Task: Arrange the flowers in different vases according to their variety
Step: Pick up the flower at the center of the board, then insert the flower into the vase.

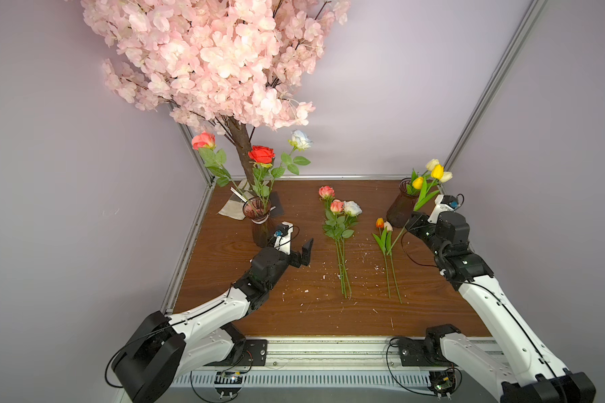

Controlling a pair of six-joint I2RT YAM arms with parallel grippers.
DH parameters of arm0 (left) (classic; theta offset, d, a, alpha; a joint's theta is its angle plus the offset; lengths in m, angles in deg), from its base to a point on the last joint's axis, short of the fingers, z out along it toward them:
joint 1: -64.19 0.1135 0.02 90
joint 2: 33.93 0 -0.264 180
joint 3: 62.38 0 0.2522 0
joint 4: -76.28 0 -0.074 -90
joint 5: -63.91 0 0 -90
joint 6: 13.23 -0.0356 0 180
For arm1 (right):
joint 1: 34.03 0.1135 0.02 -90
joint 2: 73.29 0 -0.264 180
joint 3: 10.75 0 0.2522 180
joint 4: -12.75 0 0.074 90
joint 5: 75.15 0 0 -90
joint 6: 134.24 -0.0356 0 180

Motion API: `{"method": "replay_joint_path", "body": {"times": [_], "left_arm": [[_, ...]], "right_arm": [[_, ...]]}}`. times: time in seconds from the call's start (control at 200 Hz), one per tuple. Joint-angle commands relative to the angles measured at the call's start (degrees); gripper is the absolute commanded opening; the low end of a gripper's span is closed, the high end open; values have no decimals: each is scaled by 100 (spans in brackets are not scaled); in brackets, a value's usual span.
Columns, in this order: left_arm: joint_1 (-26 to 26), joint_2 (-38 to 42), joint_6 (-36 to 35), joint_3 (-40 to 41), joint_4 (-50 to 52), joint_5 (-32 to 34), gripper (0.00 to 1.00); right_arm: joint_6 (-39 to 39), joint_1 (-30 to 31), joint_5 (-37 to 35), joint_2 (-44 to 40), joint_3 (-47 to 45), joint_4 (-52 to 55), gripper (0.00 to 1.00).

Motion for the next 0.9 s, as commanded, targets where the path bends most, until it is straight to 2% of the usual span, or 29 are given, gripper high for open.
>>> {"method": "replay_joint_path", "body": {"times": [0.0, 0.25, 0.375, 0.646, 0.896], "left_arm": [[-62, 69, -7, 45, -183, -37, 99], [-68, 109, -10, 36, -174, -78, 99], [-67, 153, -46, 35, -148, -36, 99], [-64, 267, -124, 44, -78, 13, 99], [-62, 370, -169, 27, -16, 20, 99]], "right_arm": [[701, -10, 22, 36, 550, -957, 0], [1111, -17, -178, 824, 1635, -1731, 0], [1468, -14, -364, 1507, 2244, -2003, 0], [2425, -16, -447, 3241, 3963, -1842, 0], [3528, -15, -703, 3817, 4169, -2196, 0]]}}
